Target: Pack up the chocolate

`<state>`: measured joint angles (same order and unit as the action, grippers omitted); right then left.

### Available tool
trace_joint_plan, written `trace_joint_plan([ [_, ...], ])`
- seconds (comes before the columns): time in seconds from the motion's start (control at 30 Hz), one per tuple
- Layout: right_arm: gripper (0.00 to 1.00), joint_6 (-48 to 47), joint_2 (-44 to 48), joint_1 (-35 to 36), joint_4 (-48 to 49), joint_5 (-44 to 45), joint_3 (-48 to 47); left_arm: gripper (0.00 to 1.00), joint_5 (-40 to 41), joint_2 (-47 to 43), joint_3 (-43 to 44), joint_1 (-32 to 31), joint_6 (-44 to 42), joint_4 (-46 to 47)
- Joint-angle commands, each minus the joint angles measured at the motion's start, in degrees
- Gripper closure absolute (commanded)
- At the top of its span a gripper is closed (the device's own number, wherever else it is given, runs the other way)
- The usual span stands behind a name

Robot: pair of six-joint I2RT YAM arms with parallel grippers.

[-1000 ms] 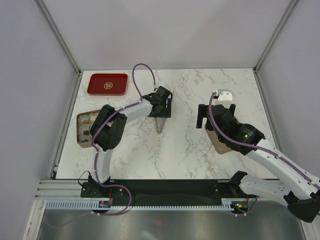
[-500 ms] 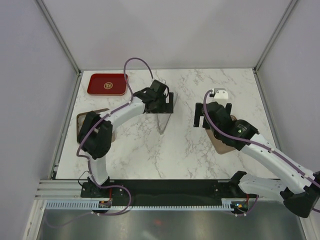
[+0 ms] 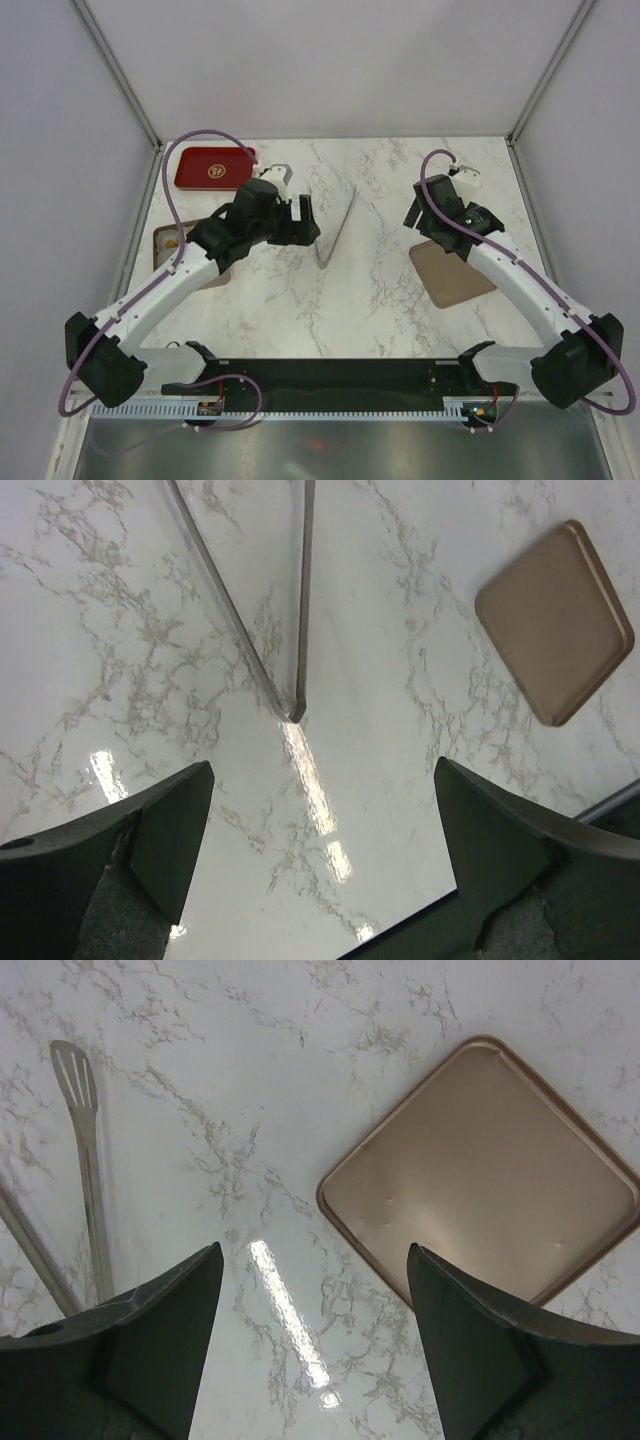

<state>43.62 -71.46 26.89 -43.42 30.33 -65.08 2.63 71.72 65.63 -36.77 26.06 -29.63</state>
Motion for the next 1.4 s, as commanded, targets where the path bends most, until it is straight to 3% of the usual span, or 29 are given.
trace_joint_plan([
  [0.0,0.17,6.4,-2.7,-2.2,-0.7,-1.0,-1.6,0.00,-6.8,-4.7,-4.0,-0.1,-3.6,-0.3],
  [0.1,0.23,7.7,-6.7,-4.7,-0.6,-2.1,-1.8,0.00,-11.6,-7.6,-6.5,-0.1,-4.5,-0.2],
  [0.17,0.33,8.8,-10.0,-7.0,-0.1,-2.7,-2.2,0.00,-12.7,-10.6,-8.8,-0.1,-5.7,0.7],
  [0.37,0.43,11.3,-20.4,-13.2,4.1,-5.0,-3.5,0.00,-13.8,-15.2,-12.2,-0.1,-7.3,1.8],
  [0.63,0.49,13.1,-27.7,-19.1,10.5,-10.1,-3.7,0.00,-11.9,-16.0,-13.9,-0.1,-7.1,1.7],
  [1.1,0.60,13.0,-38.5,-21.8,14.5,-15.4,-3.8,0.00,-9.1,-16.4,-14.1,-0.1,-7.4,1.3],
  [1.2,0.78,11.4,-38.7,-21.7,14.9,-18.0,-3.6,0.01,-7.7,-17.6,-14.2,-0.1,-7.5,1.3],
  [1.37,1.00,4.0,-34.8,-21.8,16.6,-24.4,-3.4,0.02,-5.9,-18.7,-14.5,-0.1,-6.8,1.4],
])
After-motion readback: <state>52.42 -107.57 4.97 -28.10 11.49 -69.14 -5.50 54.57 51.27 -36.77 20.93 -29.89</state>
